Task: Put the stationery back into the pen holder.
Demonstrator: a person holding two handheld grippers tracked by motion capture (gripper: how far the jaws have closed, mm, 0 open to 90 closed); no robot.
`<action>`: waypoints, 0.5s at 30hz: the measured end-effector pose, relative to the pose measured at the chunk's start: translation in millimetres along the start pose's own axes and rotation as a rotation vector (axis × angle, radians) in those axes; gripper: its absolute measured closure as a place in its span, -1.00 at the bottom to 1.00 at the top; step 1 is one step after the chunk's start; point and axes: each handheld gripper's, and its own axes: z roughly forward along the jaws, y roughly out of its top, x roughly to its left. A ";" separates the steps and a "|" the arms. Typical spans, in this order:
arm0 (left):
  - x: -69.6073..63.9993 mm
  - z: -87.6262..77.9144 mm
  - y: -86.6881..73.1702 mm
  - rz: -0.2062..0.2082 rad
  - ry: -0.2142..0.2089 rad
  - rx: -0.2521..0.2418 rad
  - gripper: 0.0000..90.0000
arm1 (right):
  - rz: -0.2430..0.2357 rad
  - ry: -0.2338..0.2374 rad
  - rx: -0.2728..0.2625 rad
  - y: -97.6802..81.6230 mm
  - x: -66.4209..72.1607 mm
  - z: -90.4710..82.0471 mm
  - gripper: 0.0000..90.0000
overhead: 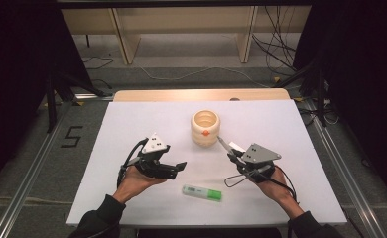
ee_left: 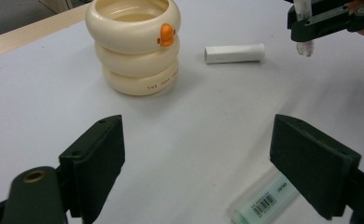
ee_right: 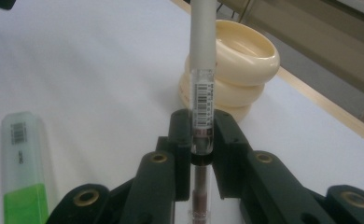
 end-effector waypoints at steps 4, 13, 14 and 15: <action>-0.3 -1.9 -3.9 0.007 0.036 -0.034 -0.61 | 0.063 0.019 -0.014 -0.1 -7.0 2.5 0.77; 3.7 -3.8 -8.5 -0.029 0.030 -0.050 -0.63 | 0.189 0.039 -0.044 4.8 -22.8 8.3 0.77; 4.7 -4.1 -9.3 -0.024 0.027 -0.043 -0.63 | 0.200 0.041 -0.048 5.9 -24.4 9.5 0.77; 4.9 -3.9 -10.4 -0.029 0.024 -0.044 -0.63 | 0.206 0.039 -0.050 6.9 -26.3 10.7 0.77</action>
